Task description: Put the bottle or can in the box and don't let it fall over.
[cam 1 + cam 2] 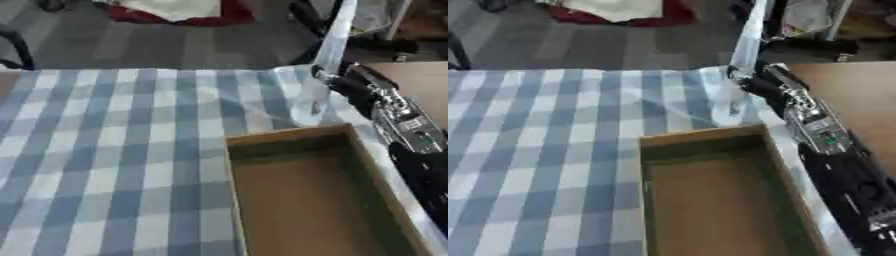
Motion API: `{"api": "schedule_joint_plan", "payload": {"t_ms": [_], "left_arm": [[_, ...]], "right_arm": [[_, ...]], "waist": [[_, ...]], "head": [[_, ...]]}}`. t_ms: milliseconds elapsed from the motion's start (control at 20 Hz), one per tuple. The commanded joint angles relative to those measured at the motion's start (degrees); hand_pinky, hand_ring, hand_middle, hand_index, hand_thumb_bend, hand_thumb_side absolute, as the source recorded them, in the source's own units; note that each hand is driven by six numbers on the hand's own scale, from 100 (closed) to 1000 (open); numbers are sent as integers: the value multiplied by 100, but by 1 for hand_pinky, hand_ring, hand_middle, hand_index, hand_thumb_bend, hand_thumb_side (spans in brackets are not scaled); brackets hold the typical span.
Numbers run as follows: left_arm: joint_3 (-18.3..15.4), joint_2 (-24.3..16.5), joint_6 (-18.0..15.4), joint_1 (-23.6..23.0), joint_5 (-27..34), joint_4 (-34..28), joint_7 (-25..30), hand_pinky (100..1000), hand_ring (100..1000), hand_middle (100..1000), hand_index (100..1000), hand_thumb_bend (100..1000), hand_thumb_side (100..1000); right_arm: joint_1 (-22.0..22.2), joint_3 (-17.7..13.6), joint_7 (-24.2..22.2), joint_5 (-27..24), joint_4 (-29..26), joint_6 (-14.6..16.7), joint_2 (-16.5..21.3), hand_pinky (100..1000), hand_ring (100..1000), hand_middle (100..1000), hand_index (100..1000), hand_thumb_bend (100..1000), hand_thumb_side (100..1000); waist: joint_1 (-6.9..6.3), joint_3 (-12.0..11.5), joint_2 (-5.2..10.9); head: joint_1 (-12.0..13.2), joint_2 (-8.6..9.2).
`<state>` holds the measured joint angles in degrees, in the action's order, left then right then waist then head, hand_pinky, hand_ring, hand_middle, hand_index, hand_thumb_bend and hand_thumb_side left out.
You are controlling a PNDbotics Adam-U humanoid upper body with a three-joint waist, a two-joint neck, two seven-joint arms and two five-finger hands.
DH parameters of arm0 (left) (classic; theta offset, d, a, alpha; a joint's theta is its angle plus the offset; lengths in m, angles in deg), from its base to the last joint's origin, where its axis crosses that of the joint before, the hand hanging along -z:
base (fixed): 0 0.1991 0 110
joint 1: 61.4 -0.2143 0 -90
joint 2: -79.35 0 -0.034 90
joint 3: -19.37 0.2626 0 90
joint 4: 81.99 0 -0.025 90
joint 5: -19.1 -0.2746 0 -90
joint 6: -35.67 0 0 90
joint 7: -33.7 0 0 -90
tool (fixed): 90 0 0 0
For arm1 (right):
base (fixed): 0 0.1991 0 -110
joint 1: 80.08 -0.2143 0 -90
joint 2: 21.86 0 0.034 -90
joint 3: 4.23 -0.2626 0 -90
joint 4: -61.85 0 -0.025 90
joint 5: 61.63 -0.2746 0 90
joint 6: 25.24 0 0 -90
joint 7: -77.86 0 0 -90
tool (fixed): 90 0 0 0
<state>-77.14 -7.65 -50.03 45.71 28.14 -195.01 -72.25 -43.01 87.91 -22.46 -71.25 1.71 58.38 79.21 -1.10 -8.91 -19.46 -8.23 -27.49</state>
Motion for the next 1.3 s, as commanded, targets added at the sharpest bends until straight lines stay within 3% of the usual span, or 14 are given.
{"api": "schedule_joint_plan", "payload": {"t_ms": [50, 200, 400, 650, 1300], "left_arm": [[-12, -65, -8, 53, 22, -100, 17, 253, 783, 759, 515, 100, 672], [-11, -70, -5, 51, 21, -99, 19, 252, 782, 758, 514, 100, 672], [-14, -80, -2, 42, 17, -97, 18, 251, 782, 758, 514, 100, 672], [-13, -86, 3, 39, 18, -97, 17, 250, 782, 758, 513, 100, 672], [-28, -129, 4, -16, 4, -88, -5, 250, 781, 757, 512, 100, 672]], "right_arm": [[-121, -30, 37, -60, -73, 28, 119, 996, 1000, 986, 292, 100, 377], [-127, -19, 31, -111, -127, 24, 141, 995, 1000, 938, 215, 100, 369], [-137, 5, 4, -147, -227, -5, 179, 996, 1000, 902, 184, 100, 356], [-148, 9, -81, -242, -304, -59, 198, 1000, 1000, 860, 175, 100, 357], [-227, 23, -25, -481, -679, -203, 373, 1000, 987, 851, 180, 100, 376]], "waist": [[-8, -5, 93], [-3, 0, 103], [9, 4, 121], [25, -1, 145], [85, 21, 240]], "head": [[-16, 71], [-15, 67], [-9, 43], [-11, 15], [30, -92]]}}
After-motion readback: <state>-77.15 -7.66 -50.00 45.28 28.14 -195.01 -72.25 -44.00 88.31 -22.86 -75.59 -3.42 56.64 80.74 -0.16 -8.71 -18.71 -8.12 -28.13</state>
